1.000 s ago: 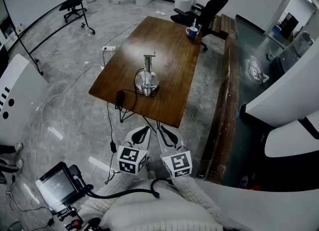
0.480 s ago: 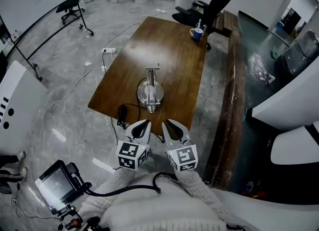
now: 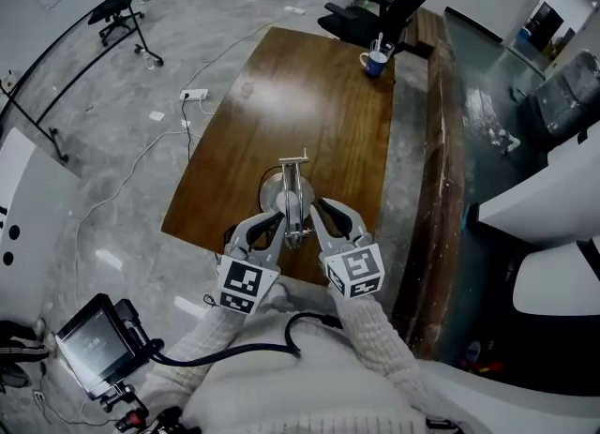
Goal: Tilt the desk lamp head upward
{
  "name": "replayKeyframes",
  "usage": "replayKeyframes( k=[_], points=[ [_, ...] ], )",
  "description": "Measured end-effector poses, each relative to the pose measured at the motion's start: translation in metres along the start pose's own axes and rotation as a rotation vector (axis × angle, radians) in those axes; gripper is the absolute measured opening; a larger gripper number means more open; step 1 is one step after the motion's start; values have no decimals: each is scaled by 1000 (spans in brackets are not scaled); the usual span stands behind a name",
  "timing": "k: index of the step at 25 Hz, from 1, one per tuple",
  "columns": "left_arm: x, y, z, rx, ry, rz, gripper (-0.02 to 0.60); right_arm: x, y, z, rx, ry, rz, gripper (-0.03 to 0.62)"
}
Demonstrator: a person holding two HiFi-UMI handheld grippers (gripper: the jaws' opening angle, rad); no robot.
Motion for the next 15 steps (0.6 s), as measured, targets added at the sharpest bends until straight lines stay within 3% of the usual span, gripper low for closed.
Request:
replayKeyframes(
  k=[4,7,11,15],
  points=[
    [5,6,-31,1,62,-99,8,-29,26,-33,45,-109,-52,81],
    [10,9,-27,3,122,-195,12,-18,30,-48,56,-236,-70,121],
    [9,11,-26,14,194,-408,46,-10,32,-65,57,-355,-46,149],
    [9,13,-30,34,241,-600,134,-13,33,-84,75,-435,-52,166]
  ],
)
Point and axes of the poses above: the fingertips, and each gripper's own axes: z backward along the fingers, x to its left, y out of its underside, the point moved 3 cm from there along z, backward along the fingers, and after that the axes turned 11 degrees about z, right-handed, at the moved point
